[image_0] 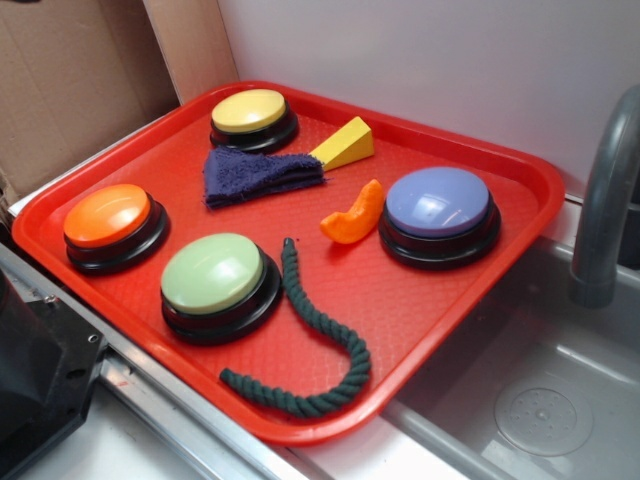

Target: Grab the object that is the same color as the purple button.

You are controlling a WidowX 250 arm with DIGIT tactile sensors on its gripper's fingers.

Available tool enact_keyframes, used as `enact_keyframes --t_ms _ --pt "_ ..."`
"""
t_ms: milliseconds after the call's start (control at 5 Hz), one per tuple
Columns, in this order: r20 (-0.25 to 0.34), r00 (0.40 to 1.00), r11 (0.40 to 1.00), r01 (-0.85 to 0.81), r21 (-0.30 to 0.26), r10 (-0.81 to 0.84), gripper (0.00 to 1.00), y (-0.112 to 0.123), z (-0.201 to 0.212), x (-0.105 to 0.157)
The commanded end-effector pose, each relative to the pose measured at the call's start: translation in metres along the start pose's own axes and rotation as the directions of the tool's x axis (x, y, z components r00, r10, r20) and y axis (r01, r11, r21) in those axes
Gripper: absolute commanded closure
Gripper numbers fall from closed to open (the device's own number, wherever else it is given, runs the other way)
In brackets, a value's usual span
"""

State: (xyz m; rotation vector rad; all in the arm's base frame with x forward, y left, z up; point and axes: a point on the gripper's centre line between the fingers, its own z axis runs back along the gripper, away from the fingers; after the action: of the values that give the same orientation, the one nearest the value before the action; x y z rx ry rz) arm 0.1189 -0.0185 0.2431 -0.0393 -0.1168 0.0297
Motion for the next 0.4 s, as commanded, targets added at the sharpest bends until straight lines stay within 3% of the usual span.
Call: enact_keyframes --t_ms 0,200 --pt "0.000 1.000 1.000 0.000 0.000 0.000 0.00 0.000 0.000 0.000" --pt "0.099 0.990 0.993 0.091 0.080 -0.098 0.00 0.003 -0.019 0.019"
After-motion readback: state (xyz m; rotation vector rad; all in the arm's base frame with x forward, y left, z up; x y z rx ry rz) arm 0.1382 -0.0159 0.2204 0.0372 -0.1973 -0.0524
